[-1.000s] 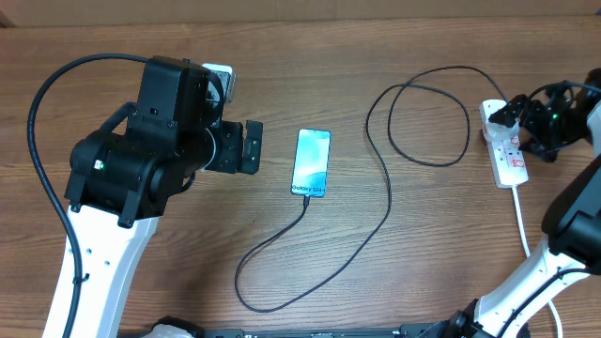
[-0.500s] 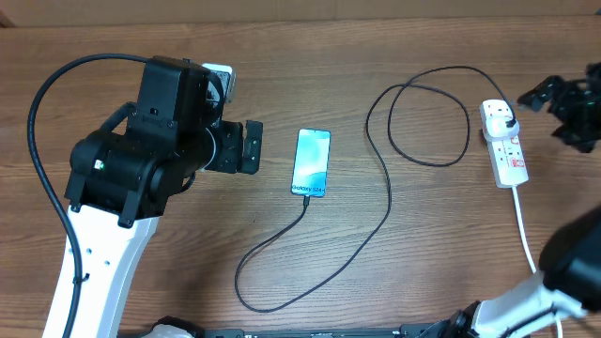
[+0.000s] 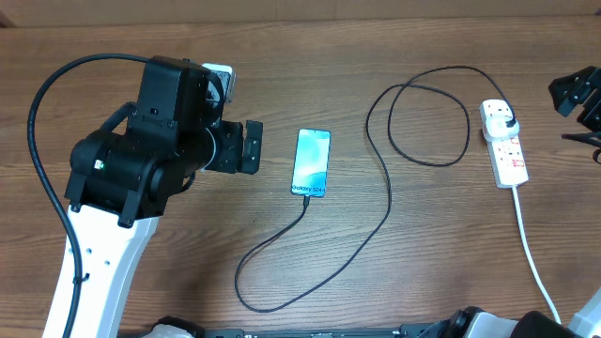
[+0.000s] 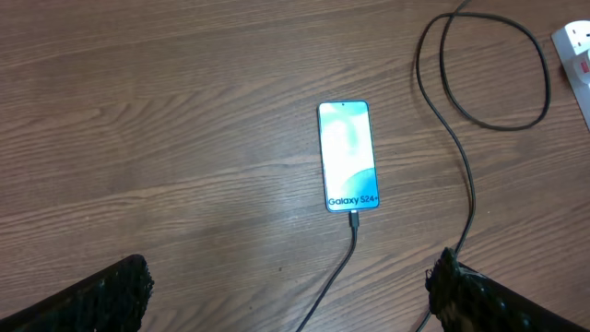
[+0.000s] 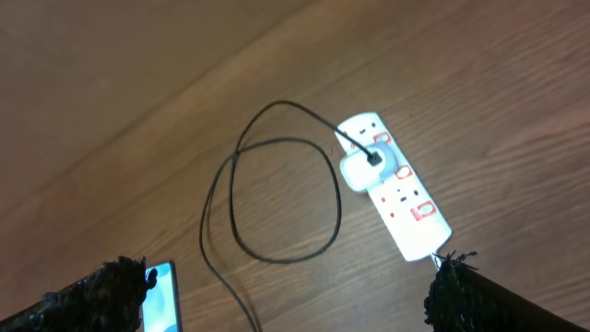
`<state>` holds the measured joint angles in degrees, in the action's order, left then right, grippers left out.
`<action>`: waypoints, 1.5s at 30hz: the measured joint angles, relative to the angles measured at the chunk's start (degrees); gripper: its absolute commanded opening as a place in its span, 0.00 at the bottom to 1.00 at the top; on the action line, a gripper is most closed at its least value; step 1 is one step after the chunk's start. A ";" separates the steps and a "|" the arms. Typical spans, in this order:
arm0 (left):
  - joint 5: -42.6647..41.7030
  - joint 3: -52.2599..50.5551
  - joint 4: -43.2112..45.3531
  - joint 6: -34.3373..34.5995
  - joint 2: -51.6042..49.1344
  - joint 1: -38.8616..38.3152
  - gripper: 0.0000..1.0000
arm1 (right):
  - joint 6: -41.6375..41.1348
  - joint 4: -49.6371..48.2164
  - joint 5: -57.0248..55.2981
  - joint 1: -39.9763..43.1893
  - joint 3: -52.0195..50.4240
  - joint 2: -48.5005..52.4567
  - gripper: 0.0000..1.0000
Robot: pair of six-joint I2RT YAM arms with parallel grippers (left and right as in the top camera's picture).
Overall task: Plug charger to phone and switch on socket
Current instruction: 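Lift the right gripper up off the power strip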
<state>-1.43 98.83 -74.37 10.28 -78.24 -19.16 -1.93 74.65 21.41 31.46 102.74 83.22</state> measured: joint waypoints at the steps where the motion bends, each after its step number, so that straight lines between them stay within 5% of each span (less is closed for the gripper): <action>1: 0.00 0.00 -0.02 0.00 0.00 0.00 0.99 | 0.02 0.55 0.00 0.00 0.00 0.09 0.99; 45: 0.00 0.00 0.00 0.00 0.00 0.02 0.99 | 0.02 1.09 -0.02 0.00 0.00 0.68 1.00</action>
<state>-1.43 98.83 -74.37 10.28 -78.24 -19.14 -1.91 75.75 21.39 31.46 102.74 83.90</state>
